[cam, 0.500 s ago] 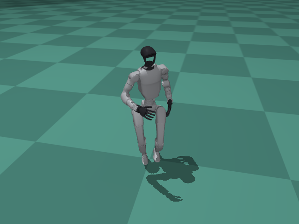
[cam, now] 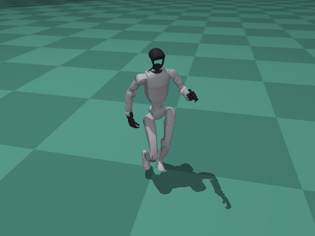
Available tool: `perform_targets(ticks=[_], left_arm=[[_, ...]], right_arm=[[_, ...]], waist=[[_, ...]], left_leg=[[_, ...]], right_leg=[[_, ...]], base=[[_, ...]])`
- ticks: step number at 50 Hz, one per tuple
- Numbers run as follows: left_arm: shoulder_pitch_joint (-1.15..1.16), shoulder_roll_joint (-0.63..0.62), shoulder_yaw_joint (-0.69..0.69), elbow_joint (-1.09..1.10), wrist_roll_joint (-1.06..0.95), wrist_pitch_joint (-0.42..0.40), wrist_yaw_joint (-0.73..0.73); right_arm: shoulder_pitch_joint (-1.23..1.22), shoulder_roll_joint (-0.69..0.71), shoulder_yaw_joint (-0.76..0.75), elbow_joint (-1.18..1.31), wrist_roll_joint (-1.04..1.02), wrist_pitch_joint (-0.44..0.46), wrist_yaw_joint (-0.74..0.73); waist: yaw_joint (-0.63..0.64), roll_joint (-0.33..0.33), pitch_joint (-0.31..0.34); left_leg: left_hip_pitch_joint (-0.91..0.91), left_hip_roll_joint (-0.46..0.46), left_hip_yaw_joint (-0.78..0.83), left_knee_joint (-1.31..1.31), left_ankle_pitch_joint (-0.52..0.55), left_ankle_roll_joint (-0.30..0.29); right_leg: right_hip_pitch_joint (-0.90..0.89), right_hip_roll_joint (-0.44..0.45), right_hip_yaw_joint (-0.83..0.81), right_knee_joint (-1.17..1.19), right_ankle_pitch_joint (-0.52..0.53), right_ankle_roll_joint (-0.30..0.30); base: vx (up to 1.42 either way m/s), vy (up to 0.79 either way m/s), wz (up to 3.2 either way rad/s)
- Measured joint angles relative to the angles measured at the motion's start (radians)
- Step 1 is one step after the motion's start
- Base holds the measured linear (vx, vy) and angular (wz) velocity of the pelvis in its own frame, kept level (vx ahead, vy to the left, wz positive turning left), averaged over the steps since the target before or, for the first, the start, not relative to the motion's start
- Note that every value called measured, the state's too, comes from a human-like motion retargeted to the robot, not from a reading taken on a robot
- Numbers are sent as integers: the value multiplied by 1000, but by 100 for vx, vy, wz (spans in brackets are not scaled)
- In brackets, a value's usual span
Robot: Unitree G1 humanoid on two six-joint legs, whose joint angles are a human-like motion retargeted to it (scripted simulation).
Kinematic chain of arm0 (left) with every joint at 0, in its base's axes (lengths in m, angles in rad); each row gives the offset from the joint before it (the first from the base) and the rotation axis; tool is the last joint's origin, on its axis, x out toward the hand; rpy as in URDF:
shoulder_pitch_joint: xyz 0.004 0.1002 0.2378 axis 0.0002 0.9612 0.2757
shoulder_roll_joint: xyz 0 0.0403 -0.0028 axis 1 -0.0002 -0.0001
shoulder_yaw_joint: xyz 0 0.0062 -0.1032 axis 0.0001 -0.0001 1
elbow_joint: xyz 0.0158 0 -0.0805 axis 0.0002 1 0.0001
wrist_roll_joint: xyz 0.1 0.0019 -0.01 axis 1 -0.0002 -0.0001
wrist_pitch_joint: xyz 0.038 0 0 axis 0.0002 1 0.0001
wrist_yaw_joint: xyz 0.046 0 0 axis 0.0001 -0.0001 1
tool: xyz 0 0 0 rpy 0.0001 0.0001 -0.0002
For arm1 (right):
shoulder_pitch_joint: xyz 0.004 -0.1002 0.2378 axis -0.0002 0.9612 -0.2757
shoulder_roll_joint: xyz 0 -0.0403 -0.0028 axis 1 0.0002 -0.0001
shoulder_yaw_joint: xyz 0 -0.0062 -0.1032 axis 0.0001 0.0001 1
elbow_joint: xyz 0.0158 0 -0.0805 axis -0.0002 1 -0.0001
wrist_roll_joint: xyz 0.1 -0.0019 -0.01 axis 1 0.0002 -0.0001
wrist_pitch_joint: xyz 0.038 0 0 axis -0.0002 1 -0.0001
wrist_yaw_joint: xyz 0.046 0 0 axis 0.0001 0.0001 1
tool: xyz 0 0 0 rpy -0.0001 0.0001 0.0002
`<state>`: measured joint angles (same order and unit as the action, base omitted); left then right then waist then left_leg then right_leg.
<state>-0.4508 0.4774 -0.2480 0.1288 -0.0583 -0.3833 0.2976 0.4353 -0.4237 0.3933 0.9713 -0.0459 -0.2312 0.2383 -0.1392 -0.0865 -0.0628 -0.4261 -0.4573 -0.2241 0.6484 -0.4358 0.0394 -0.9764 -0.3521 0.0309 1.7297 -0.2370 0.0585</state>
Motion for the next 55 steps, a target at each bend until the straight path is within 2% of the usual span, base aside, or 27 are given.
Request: perform_targets(ticks=[5,8,10,13,15,17,21,25,27,30,33,35,36,39,40,43,45,47,50,52,55], left_arm=[[174,-35,-59,202,15,37,-74],[293,-72,-100,455,37,87,-178],[374,-104,-116,632,53,127,-256],[480,-150,-123,866,93,175,-373],[554,-167,-130,968,121,203,-439],[608,-180,-130,1039,153,220,-509],[716,-187,-134,1094,209,241,-611],[765,-204,-131,1091,199,248,-633],[746,-214,-130,1074,163,245,-605],[680,-222,-129,1033,104,227,-530],[570,-210,-138,957,54,199,-449],[476,-185,-145,881,16,183,-406],[427,-173,-150,839,-2,172,-392],[247,-99,-160,694,-77,162,-378],[195,-82,-160,649,-90,151,-375],[21,-7,-163,499,-155,141,-391],[-52,9,-155,428,-166,119,-388],[-115,19,-148,374,-180,115,-386],[-161,4,-137,362,-182,107,-354],[-146,-16,-133,397,-181,112,-337],[-99,-57,-132,537,-178,137,-315]], right_arm=[[-161,-29,-68,-82,80,-43,-165],[-297,-65,-112,-203,125,-77,-264],[-380,-91,-143,-328,148,-99,-322],[-498,-145,-192,-582,167,-121,-392],[-580,-181,-226,-751,161,-143,-431],[-659,-234,-262,-940,130,-141,-472],[-774,-310,-298,-1177,50,-142,-518],[-789,-330,-291,-1248,2,-128,-529],[-758,-298,-253,-1249,-4,-118,-522],[-646,-247,-182,-1103,-5,-100,-504],[-532,-202,-81,-815,-23,-77,-442],[-477,-165,-4,-569,-39,-59,-365],[-433,-155,28,-473,-45,-34,-318],[-347,-108,104,-175,-59,-3,-144],[-293,-105,123,-124,-67,12,-92],[-156,-113,127,-61,-80,29,108],[-62,-119,131,-49,-88,37,194],[14,-145,97,-83,-85,48,276],[74,-161,51,-113,-72,60,309],[66,-160,32,-112,-63,63,282],[-11,-160,0,-120,-41,65,202]], waist=[[24,-19,-58],[47,3,-83],[73,39,-90],[153,141,-81],[199,187,-67],[249,250,-51],[283,275,-24],[303,269,-31],[307,263,-45],[292,239,-69],[222,178,-75],[152,114,-61],[132,103,-52],[50,12,-13],[34,3,-3],[10,-40,24],[-7,-59,29],[-2,-65,25],[-4,-81,11],[-3,-112,-1],[1,-125,-30]], left_leg=[[-17,8,6,-42,18,-11],[-73,47,46,35,-1,-29],[-135,95,77,156,-28,-50],[-261,211,77,453,-48,-137],[-340,272,85,667,-9,-195],[-413,350,78,869,29,-222],[-507,388,86,1088,79,-209],[-508,412,79,1057,16,-167],[-472,418,81,942,-35,-148],[-390,405,107,700,-109,-105],[-291,336,174,463,-163,-35],[-225,250,210,334,-176,13],[-213,229,213,329,-193,26],[-118,100,193,194,-161,60],[-110,80,181,205,-164,65],[-12,33,115,57,-86,66],[-13,13,102,82,-78,63],[33,22,73,3,-49,58],[69,21,50,-66,-34,55],[47,-3,71,-52,-40,55],[62,-9,55,-133,-27,50]], right_leg=[[127,-10,-85,-195,-126,25],[217,46,-139,-366,-191,43],[279,116,-172,-487,-230,43],[366,282,-225,-642,-278,-6],[400,360,-241,-687,-321,-44],[440,468,-238,-771,-341,-82],[471,543,-205,-832,-373,-109],[466,562,-186,-867,-346,-88],[453,558,-173,-871,-319,-66],[417,513,-164,-838,-276,-32],[343,394,-163,-698,-260,-3],[273,281,-142,-531,-251,12],[240,246,-141,-430,-235,2],[130,121,-62,-117,-163,-3],[104,108,-47,-22,-137,-10],[8,107,44,166,-20,-1],[-11,97,67,253,1,-7],[-42,107,87,263,40,0],[-41,85,82,214,16,0],[-19,42,71,150,-44,-4],[15,-2,26,-8,-126,6]], base=[[8,-14,11],[3,-18,-29],[0,-18,-73],[-2,-15,-139],[-3,-9,-130],[-2,-4,-100],[-1,3,-44],[1,6,-46],[1,7,-45],[-1,8,-8],[-3,10,74],[-6,11,123],[-8,11,107],[-7,9,118],[-7,7,89],[-6,6,72],[-4,2,65],[-2,2,40],[2,-1,38],[5,-4,37],[9,-6,37]])
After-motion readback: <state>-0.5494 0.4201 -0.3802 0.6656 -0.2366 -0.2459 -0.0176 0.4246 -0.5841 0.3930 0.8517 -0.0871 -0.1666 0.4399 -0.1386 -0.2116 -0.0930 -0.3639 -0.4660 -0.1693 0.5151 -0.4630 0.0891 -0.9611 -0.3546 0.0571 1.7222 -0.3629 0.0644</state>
